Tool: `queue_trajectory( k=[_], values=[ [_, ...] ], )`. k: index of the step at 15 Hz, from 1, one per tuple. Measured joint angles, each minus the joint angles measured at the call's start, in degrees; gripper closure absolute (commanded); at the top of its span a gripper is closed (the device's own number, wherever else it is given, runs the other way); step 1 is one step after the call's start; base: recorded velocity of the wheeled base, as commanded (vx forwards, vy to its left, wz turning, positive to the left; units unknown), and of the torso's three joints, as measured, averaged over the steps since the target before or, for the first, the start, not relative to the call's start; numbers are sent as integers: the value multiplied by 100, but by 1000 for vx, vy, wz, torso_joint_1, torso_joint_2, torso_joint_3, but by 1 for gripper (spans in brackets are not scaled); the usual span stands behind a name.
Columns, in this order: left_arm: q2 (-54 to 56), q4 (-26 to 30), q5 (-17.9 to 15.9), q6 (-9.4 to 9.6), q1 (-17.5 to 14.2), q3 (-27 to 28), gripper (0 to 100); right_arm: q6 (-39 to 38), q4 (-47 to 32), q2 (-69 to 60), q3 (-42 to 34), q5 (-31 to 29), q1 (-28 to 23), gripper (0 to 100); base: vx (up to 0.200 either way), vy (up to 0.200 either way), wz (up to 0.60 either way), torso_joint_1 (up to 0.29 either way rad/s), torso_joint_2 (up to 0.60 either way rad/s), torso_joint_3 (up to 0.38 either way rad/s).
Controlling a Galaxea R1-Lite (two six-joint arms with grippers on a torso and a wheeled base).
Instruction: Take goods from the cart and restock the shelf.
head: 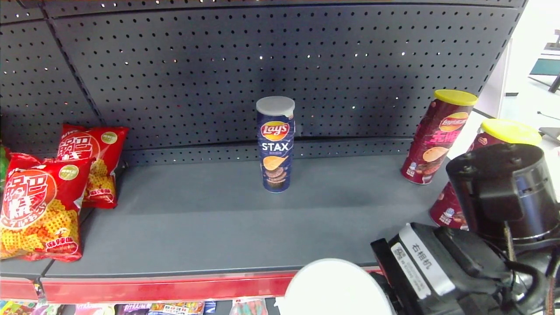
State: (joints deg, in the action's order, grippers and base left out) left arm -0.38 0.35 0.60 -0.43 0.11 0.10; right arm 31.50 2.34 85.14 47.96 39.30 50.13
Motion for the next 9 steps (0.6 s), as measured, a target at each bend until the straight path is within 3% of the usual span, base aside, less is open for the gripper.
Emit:
queue_trajectory(
  k=[6, 8, 9],
  values=[
    [0, -2, -113, 13, 2, 6, 0, -28, 6, 0, 113, -22, -5, 100, 0, 0, 0, 0, 0, 0],
    [0, -4, -379, 250, 7, 6, 0, -191, 9, 0, 240, -22, -5, 100, 0, 0, 0, 0, 0, 0],
    [0, -13, -561, 511, 7, 9, 0, -205, 9, 0, 267, -22, -5, 100, 0, 0, 0, 0, 0, 0]
  ],
)
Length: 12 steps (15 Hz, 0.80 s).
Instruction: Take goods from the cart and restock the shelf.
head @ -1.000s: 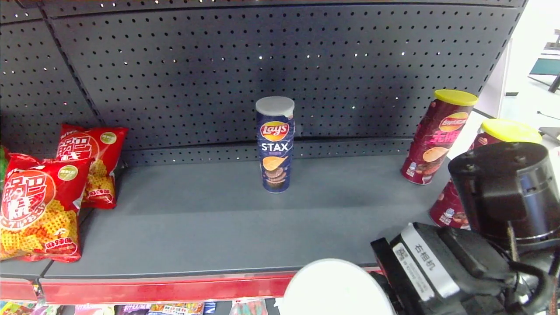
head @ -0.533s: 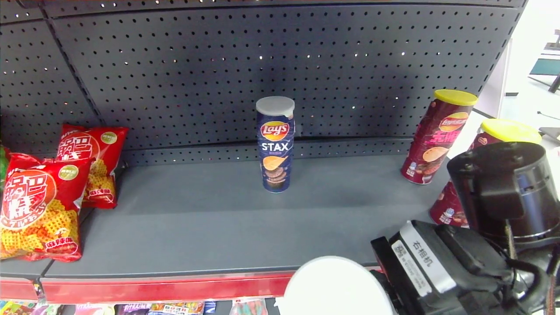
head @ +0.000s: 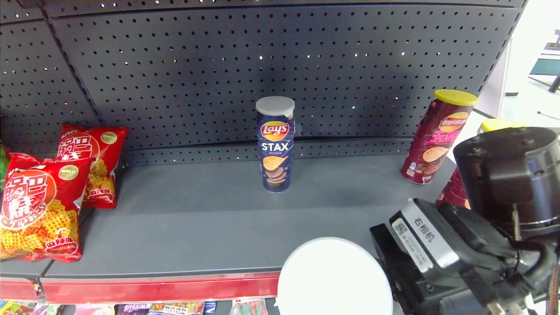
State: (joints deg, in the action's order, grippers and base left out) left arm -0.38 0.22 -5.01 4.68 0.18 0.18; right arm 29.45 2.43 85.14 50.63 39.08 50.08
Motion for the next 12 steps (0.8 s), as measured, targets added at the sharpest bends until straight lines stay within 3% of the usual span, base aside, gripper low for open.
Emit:
queue_trajectory(
  k=[1, 4, 7, 10, 12],
  values=[
    [0, -11, -79, 89, 0, 4, 0, 0, 0, -2, 6, 0, 2, 100, 0, 0, 0, 0, 0, 0],
    [0, -55, -115, 100, 0, 2, 0, -4, 2, -28, -35, 0, 5, 100, 0, 0, 0, 0, 0, 0],
    [-157, -605, -115, -20, 74, 361, 0, -11, 0, -88, -113, 0, 0, 100, 0, 0, 0, 0, 0, 0],
    [-1259, -1420, 111, -234, 621, 1246, 0, -11, 2, -127, -168, 0, 5, 100, 0, 0, 0, 0, 0, 0],
    [-2367, -1677, -190, -197, 965, 2007, 0, -23, 0, -140, -160, 0, 0, 100, 0, 0, 0, 0, 0, 0]
  ],
)
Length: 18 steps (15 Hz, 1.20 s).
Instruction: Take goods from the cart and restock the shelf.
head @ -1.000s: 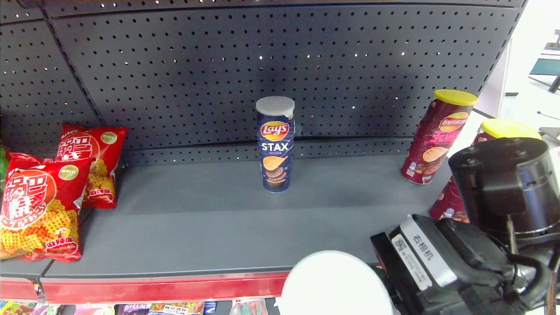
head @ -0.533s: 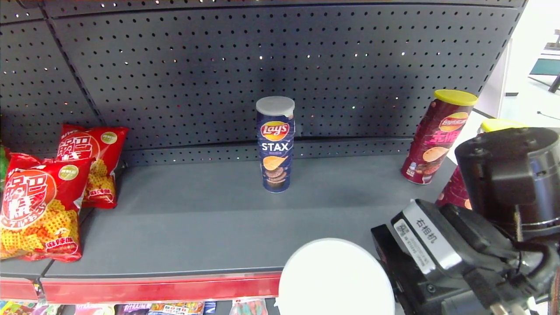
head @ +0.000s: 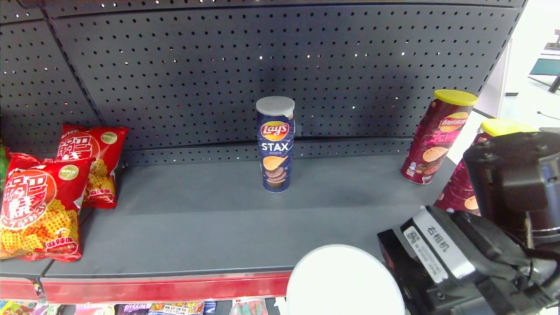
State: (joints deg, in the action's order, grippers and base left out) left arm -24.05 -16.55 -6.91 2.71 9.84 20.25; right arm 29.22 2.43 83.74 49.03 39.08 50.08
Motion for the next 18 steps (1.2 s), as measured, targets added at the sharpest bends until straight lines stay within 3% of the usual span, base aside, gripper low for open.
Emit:
queue_trajectory(
  k=[3, 6, 9, 11, 13, 15, 18],
  values=[
    [-1566, -213, -1215, 110, 234, 817, 0, -10, 11, -11, 37, -5, -6, 100, 0, 0, 0, 0, 0, 0],
    [-2850, -629, -2464, 343, 138, 1197, 0, -122, 178, -24, 44, -6, -27, 100, 0, 0, 0, 0, 0, 0],
    [-4257, -1295, -4191, 1070, -844, 1335, 0, -306, 382, -28, 9, -6, -55, 100, 0, 0, 0, 0, 0, 0],
    [-5047, -1774, -5101, 1401, -1295, 1453, 0, -402, 501, -26, -6, -20, -77, 100, 0, 0, 0, 0, 0, 0],
    [-5775, -2548, -5650, 1626, -1476, 1514, 0, -451, 534, -28, -35, -20, -111, 100, 0, 0, 0, 0, 0, 0],
    [-6434, -3369, -5934, 1464, -1457, 1566, 0, -451, 529, -33, -57, -17, -144, 100, 0, 0, 0, 0, 0, 0],
    [-7094, -3539, -5875, 1335, -1278, 1870, 0, -456, 532, -37, -61, -20, -174, 100, 0, 0, 0, 0, 0, 0]
  ],
)
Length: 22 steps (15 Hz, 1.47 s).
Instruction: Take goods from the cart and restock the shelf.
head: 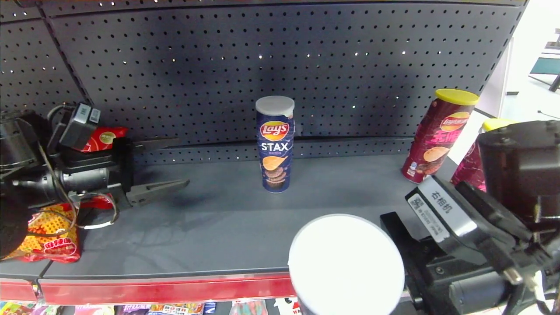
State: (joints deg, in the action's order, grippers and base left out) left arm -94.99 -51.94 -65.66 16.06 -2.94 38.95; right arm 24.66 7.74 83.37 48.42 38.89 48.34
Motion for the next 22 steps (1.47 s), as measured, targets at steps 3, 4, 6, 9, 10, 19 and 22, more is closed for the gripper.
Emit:
queue_trajectory(
  k=[3, 4, 6, 9, 10, 19, 22],
  values=[
    [-464, -9, 251, -108, 286, 451, 0, 0, 6, -11, -66, 0, -95, 100, 0, 0, 0, 0, 0, 0],
    [-591, -9, 317, -167, 410, 600, 0, 0, 5, -27, -99, 2, -127, 100, 0, 0, 0, 0, 0, 0],
    [-848, -11, 561, -249, 747, 895, 0, 0, 6, -73, -177, 2, -173, 100, 0, 0, 0, 0, 0, 0],
    [-1124, -250, 892, -528, 1239, 1074, 0, 0, 5, -127, -258, 2, -219, 100, 0, 0, 0, 0, 0, 0],
    [-1212, -362, 955, -627, 1296, 1135, 0, 0, 5, -146, -276, 2, -243, 100, 0, 0, 0, 0, 0, 0],
    [-2116, -1314, 1585, -1360, 1724, 1529, 0, 0, 9, -232, -455, 2, -383, 100, 0, 0, 0, 0, 0, 0],
    [-2193, -1323, 1842, -1409, 1831, 1568, 0, 0, 5, -226, -471, 0, -388, 100, 0, 0, 0, 0, 0, 0]
  ],
)
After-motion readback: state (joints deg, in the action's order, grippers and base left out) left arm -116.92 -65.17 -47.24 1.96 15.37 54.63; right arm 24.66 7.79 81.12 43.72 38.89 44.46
